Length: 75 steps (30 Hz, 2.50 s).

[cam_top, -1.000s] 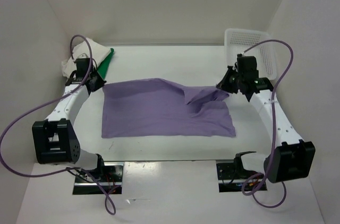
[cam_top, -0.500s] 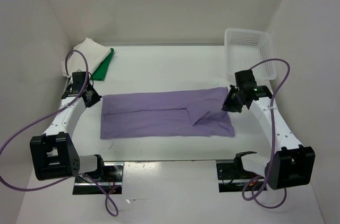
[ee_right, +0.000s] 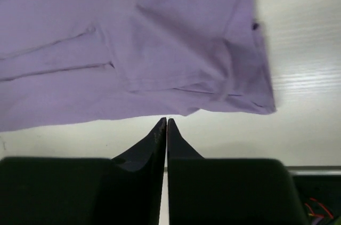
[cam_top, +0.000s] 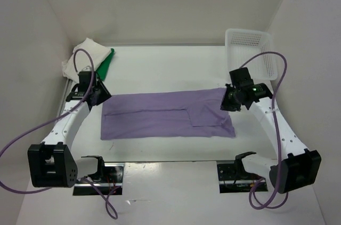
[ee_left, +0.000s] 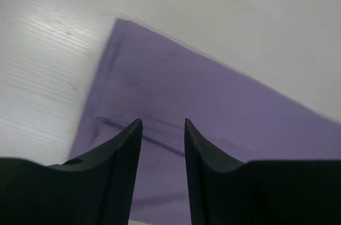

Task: Fold and stack the t-shirts
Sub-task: Fold the other side of the tshirt into a rectangle

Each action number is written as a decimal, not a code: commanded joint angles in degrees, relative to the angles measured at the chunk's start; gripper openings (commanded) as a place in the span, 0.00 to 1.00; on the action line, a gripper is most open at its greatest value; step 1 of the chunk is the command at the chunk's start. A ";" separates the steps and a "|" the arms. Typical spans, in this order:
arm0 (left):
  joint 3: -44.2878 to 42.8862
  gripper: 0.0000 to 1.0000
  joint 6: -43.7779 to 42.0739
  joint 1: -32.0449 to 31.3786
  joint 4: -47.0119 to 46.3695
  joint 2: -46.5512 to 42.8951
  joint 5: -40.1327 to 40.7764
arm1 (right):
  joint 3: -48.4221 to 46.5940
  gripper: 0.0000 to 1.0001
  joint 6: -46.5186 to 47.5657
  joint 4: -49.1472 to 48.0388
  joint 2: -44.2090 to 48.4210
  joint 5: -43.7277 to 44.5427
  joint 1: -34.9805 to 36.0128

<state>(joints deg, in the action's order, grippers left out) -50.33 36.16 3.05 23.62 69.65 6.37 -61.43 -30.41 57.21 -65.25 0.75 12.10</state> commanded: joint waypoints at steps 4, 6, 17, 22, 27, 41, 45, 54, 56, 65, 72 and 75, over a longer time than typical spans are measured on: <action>-0.31 0.40 3.29 -10.51 -5.94 0.92 -6.55 | 1.22 0.00 -0.08 -7.63 -9.00 -1.63 13.19; 1.45 0.40 4.44 -13.85 -6.57 1.45 -7.16 | 2.72 0.00 -0.88 -10.18 -11.47 -2.50 14.70; 5.15 0.40 6.20 -18.08 -10.25 1.46 -8.74 | 2.20 0.41 -2.54 -15.19 -22.10 -3.65 23.93; 5.68 0.40 5.67 -18.08 -10.78 2.60 -9.36 | -1.05 0.44 -3.69 -15.73 -30.89 0.12 26.66; 6.91 0.40 5.67 -18.08 -11.31 1.46 -9.36 | -2.29 0.40 -5.09 -15.02 -32.91 4.96 26.66; 7.52 0.40 6.20 -18.08 -11.84 1.98 -9.36 | -3.87 0.32 -5.09 -13.44 -34.76 7.77 26.66; 7.52 0.40 6.20 -18.08 -11.84 1.98 -8.75 | -3.87 0.30 -5.09 -14.14 -35.90 7.77 26.66; 8.05 0.40 6.73 -18.08 -11.84 1.98 -8.74 | -3.35 0.15 -5.09 -13.00 -35.30 9.09 26.66; 8.05 0.40 6.73 -18.08 -11.84 1.98 -8.74 | -3.35 0.11 -5.09 -12.39 -34.59 8.39 26.66; 6.91 0.40 6.20 -18.08 -11.84 1.98 -8.22 | -4.49 0.00 -1.76 -8.61 -29.50 2.86 26.66; 4.97 0.40 5.67 -18.08 -11.31 2.51 -7.69 | -7.30 0.00 2.37 -3.51 -26.16 -5.04 26.66; 4.45 0.40 5.67 -17.38 -11.31 2.51 -7.69 | -7.92 0.00 2.38 -4.91 -25.10 -8.56 26.66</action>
<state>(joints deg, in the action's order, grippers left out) -43.40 42.24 -14.96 13.43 71.94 -1.83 -67.09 -29.65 50.63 -93.60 -2.28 38.63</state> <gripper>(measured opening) 0.405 0.005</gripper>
